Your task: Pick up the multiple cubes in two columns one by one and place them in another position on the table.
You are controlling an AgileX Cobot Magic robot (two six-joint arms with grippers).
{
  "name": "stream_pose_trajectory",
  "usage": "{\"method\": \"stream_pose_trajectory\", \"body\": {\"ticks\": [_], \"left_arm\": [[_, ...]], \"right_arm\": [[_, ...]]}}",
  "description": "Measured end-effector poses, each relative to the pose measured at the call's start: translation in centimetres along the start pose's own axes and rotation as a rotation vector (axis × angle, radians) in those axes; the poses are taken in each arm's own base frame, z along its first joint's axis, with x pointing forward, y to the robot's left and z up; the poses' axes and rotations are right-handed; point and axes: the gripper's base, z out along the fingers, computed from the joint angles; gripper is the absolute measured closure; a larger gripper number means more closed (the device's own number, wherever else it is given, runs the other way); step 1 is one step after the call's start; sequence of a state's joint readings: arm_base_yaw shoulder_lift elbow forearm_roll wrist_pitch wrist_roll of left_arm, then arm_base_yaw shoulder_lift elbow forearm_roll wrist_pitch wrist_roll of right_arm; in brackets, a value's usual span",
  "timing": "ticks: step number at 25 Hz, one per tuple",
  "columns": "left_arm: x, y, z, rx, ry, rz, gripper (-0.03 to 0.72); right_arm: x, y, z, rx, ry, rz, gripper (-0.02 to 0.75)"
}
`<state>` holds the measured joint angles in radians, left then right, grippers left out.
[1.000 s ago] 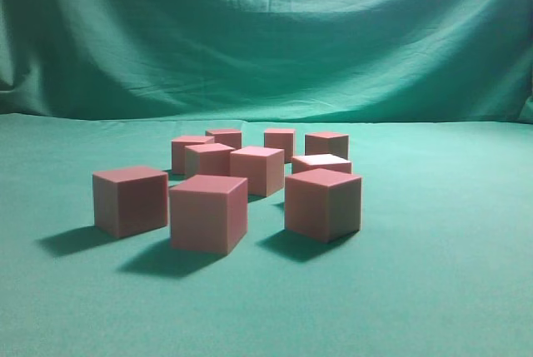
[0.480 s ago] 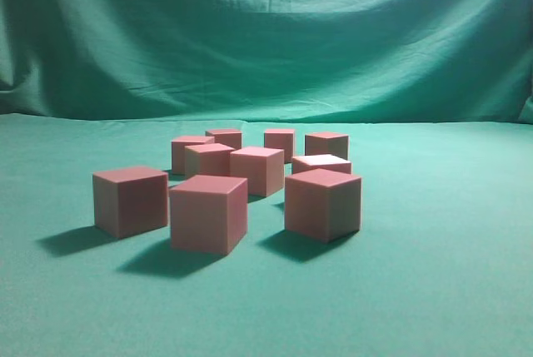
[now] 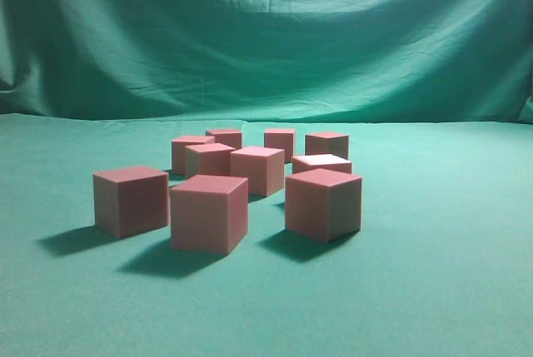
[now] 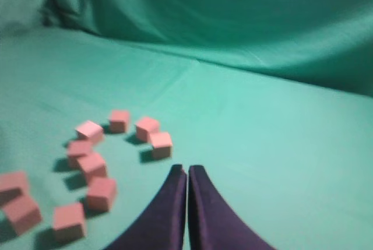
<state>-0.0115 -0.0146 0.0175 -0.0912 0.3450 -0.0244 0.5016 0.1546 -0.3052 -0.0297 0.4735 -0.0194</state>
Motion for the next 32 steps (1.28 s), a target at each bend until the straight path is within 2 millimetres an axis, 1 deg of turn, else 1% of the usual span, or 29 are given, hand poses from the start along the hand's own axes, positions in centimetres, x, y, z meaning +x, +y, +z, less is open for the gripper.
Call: {"method": "stream_pose_trajectory", "body": {"ticks": [6, 12, 15, 17, 22, 25, 32], "left_arm": [[0.0, 0.0, 0.0, 0.0, 0.0, 0.0, 0.688], [0.0, 0.0, 0.0, 0.0, 0.0, 0.0, 0.688], [0.0, 0.0, 0.0, 0.0, 0.0, 0.0, 0.688], [0.0, 0.0, 0.0, 0.0, 0.0, 0.0, 0.688], [0.0, 0.0, 0.0, 0.0, 0.0, 0.0, 0.688], [0.0, 0.0, 0.0, 0.0, 0.0, 0.0, 0.688], [0.0, 0.0, 0.0, 0.0, 0.0, 0.0, 0.688]], "right_arm": [[3.4, -0.4, -0.3, 0.13, -0.045, 0.018, 0.738], [6.8, -0.9, 1.1, 0.24, 0.014, 0.052, 0.738], [8.2, -1.1, 1.7, 0.272, 0.024, 0.068, 0.738], [8.7, -1.2, 1.8, 0.294, 0.03, 0.105, 0.738], [9.0, -1.5, 1.7, 0.358, 0.047, 0.189, 0.738], [9.3, -1.6, 1.6, 0.39, 0.067, 0.196, 0.738], [9.4, -1.6, 1.6, 0.392, 0.087, 0.187, 0.738]]}}
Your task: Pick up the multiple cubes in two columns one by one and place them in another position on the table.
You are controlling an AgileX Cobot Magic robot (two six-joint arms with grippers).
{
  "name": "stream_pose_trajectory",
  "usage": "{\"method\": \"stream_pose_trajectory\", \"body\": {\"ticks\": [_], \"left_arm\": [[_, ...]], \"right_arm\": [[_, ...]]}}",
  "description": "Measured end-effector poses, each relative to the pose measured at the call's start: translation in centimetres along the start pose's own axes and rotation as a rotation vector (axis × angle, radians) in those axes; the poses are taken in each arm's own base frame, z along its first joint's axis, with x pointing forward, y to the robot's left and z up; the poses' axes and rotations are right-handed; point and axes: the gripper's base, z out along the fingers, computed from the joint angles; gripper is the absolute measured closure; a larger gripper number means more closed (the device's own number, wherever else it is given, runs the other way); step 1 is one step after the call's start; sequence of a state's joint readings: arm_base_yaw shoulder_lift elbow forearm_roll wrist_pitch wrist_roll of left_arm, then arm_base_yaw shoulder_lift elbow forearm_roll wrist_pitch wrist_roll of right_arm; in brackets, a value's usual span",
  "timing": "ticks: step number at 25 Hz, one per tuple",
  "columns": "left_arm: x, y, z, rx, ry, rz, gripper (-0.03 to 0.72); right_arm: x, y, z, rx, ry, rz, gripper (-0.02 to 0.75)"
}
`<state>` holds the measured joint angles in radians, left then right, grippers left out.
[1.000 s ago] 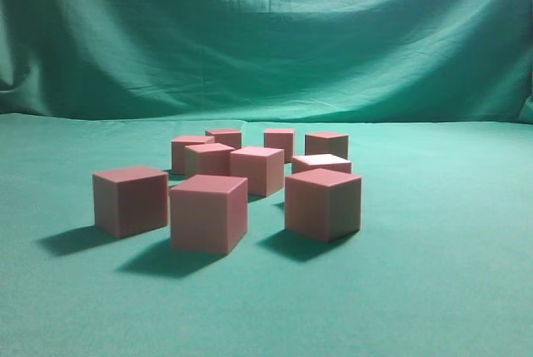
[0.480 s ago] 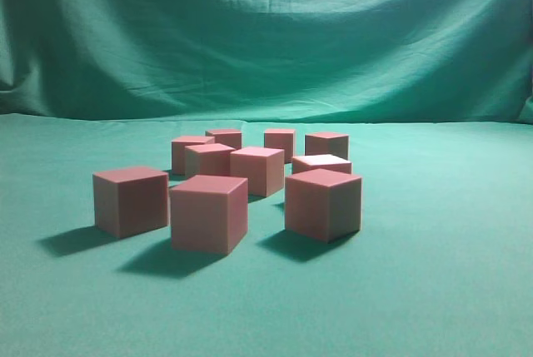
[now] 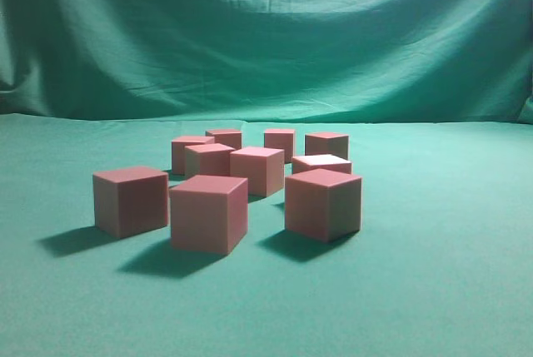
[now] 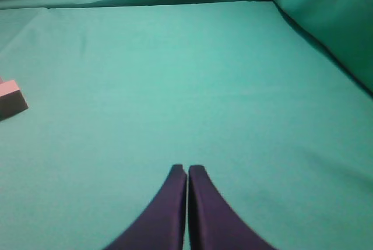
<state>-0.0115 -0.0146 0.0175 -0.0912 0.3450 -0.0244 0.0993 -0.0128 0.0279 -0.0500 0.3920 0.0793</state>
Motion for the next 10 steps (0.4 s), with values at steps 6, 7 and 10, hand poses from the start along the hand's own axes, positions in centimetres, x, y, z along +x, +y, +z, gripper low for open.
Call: {"method": "stream_pose_trajectory", "body": {"ticks": [6, 7, 10], "left_arm": [[0.0, 0.0, 0.0, 0.0, 0.0, 0.0, 0.688], [0.0, 0.0, 0.0, 0.0, 0.0, 0.0, 0.688], [0.0, 0.0, 0.0, 0.0, 0.0, 0.0, 0.688]], "right_arm": [[0.0, 0.0, 0.0, 0.0, 0.0, -0.002, 0.738], [0.0, 0.0, 0.0, 0.0, 0.0, -0.002, 0.738], [0.0, 0.0, 0.0, 0.0, 0.0, -0.002, 0.738]]}}
